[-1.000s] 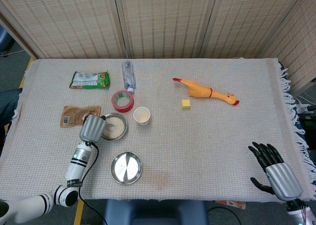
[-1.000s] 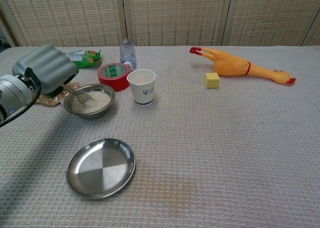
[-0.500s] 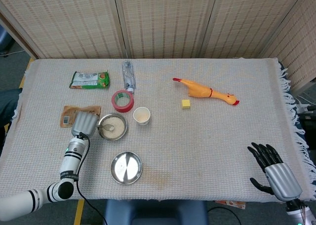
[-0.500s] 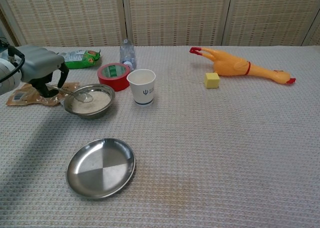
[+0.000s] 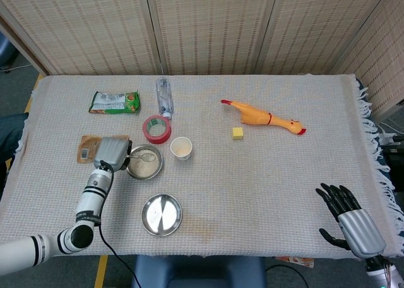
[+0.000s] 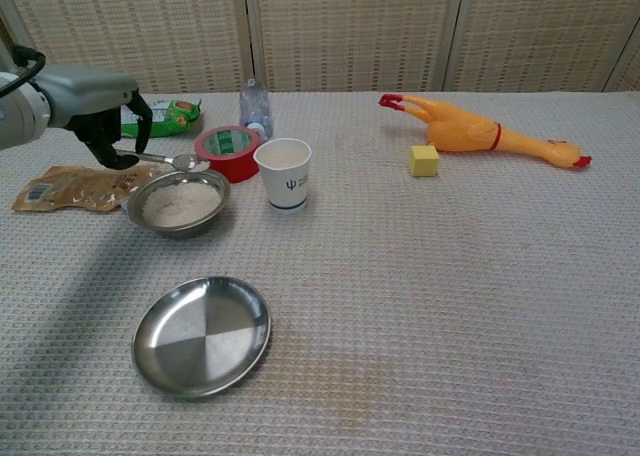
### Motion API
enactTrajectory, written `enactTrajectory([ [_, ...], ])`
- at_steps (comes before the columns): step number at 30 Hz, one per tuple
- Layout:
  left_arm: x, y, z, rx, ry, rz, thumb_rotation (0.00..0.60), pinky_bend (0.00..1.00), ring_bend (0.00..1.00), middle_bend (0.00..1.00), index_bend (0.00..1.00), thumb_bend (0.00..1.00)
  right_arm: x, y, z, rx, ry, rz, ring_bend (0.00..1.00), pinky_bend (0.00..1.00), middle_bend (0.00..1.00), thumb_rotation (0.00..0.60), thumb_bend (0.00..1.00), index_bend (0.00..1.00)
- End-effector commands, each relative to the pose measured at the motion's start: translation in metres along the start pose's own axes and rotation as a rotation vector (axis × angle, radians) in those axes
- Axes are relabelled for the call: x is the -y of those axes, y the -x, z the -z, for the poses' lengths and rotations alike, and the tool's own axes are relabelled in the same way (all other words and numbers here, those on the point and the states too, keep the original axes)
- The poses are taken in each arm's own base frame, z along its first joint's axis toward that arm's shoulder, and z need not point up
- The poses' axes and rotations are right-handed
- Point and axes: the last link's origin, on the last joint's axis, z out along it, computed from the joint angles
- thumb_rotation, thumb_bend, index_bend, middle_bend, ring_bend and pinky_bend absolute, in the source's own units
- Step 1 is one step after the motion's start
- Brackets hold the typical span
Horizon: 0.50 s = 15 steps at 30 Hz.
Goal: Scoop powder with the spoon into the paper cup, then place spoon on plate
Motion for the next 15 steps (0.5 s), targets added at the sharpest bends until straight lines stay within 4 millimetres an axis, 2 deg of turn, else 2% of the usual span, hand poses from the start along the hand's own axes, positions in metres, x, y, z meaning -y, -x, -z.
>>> enactTrajectory([
  [1, -0.014, -0.013, -0.005, 0.028, 0.024, 0.047, 0.600, 1.00, 1.00, 1.00, 0.62, 0.38, 0.000, 0.000, 0.000, 0.003, 0.001, 0.000, 0.00, 0.00, 0.00, 0.600, 0.15, 0.00],
  [8, -0.036, -0.031, -0.014, 0.009, 0.045, 0.048, 0.600, 1.00, 1.00, 1.00, 0.62, 0.38, -0.003, 0.003, -0.003, 0.004, 0.020, 0.031, 0.00, 0.00, 0.00, 0.600, 0.15, 0.00],
  [15, -0.050, -0.037, -0.030, 0.007, 0.042, 0.038, 0.600, 1.00, 1.00, 1.00, 0.62, 0.38, -0.004, 0.006, -0.006, 0.028, 0.030, 0.031, 0.00, 0.00, 0.00, 0.600, 0.15, 0.00],
])
